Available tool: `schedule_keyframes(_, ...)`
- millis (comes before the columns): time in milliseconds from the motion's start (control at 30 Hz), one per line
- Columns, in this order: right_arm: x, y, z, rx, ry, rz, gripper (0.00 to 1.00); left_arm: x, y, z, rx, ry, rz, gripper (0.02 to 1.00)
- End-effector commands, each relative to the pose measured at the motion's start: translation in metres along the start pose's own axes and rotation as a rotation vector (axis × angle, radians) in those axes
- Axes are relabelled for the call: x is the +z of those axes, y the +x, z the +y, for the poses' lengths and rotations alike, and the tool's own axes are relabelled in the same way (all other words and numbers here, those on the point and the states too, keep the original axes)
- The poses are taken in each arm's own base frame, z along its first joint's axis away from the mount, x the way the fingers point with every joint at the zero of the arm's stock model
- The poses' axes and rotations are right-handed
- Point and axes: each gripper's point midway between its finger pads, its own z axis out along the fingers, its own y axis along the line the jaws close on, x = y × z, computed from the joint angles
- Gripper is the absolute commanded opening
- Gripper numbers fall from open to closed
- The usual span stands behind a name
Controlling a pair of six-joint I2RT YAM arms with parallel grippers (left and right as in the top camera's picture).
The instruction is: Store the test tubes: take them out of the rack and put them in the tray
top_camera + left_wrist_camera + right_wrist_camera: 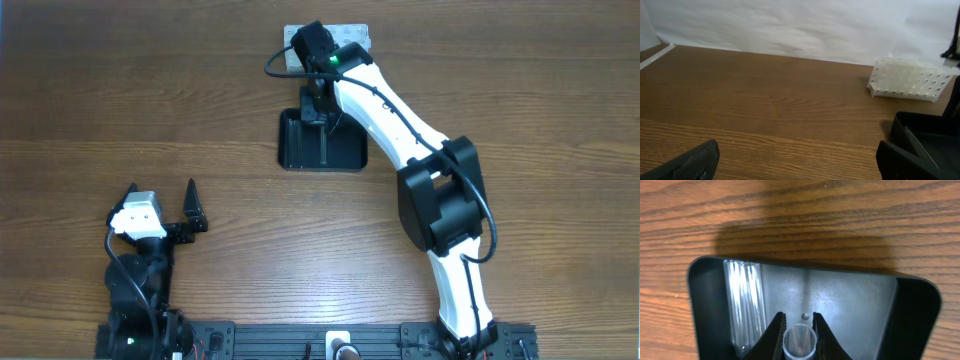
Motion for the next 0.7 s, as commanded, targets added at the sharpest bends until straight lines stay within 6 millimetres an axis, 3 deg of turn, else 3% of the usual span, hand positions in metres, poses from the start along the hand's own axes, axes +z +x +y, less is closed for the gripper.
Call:
schedule_keyframes(33, 0.020, 0.006, -0.002, 0.021, 0.014, 0.037, 0.014, 0.000, 0.002, 0.000, 0.018, 0.005, 0.003, 1.000)
schedule_keyframes(333, 0.022, 0.007, -0.003, 0.022, 0.017, 0.042, 0.093, 0.000, 0.002, 0.000, 0.017, 0.005, 0.003, 1.000)
schedule_keyframes(400, 0.022, 0.007, -0.003, 0.022, 0.017, 0.042, 0.178, 0.000, 0.002, 0.000, 0.017, 0.005, 0.003, 1.000)
schedule_keyframes(533, 0.022, 0.007, -0.003, 0.020, 0.017, 0.041, 0.452, 0.000, 0.002, 0.000, 0.017, 0.005, 0.003, 1.000)
schedule_keyframes(700, 0.012, 0.005, 0.005, -0.026, 0.005, 0.012, 0.568, 0.000, 0.002, 0.000, 0.017, 0.005, 0.003, 0.998)
